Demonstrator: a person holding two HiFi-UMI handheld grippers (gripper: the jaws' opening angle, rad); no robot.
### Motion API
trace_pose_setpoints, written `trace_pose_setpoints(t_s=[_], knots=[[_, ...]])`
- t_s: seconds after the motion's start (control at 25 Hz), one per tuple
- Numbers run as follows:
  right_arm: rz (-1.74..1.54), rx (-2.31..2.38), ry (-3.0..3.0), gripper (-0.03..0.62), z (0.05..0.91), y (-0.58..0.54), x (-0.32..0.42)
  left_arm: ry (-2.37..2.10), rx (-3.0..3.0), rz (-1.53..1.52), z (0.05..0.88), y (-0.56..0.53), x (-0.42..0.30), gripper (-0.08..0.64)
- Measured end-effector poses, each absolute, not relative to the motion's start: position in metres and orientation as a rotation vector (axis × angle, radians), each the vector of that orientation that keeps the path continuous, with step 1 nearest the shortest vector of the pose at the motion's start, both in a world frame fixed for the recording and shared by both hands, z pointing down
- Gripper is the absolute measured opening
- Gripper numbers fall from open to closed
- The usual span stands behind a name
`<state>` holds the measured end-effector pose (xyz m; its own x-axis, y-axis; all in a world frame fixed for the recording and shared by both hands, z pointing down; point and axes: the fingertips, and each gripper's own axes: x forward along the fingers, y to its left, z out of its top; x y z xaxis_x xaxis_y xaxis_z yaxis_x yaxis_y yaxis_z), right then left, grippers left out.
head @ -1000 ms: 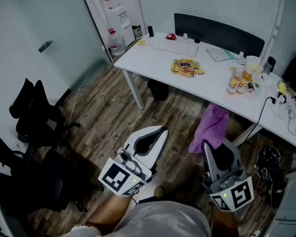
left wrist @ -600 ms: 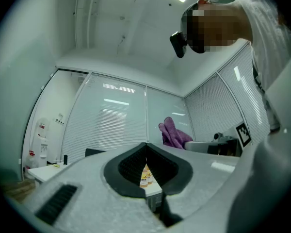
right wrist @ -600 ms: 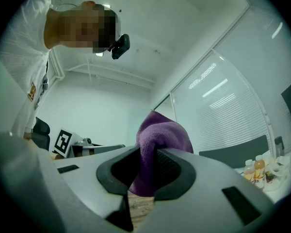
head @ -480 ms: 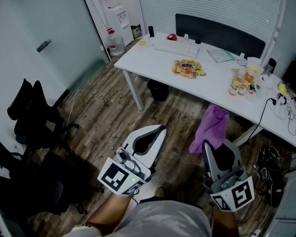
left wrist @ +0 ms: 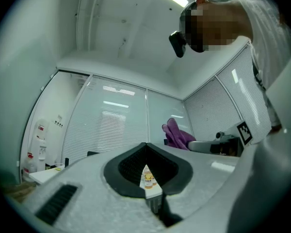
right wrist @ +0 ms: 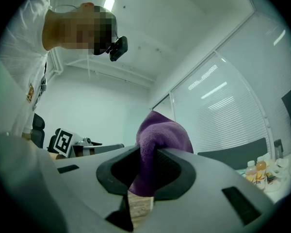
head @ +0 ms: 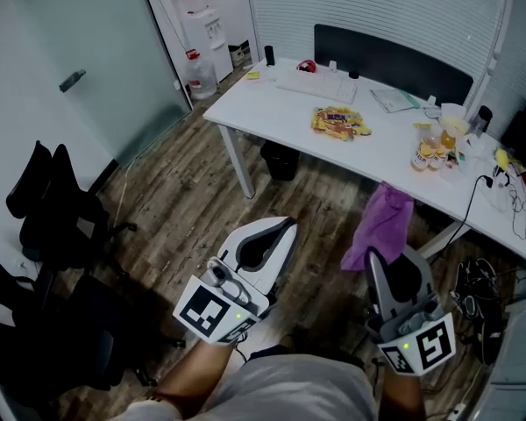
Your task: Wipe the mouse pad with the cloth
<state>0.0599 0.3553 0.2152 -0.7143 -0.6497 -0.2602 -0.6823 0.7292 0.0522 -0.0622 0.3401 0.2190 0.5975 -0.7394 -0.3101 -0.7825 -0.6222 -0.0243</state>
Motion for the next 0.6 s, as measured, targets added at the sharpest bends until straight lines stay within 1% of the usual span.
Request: trace_pose_setpoints(t_s=[0.6], knots=[[0.193,-1.1,2.718,0.071,0.229,0.355,0.052,1.288,-2.685,0.394,0.232,0.337,-0.081,0.017]])
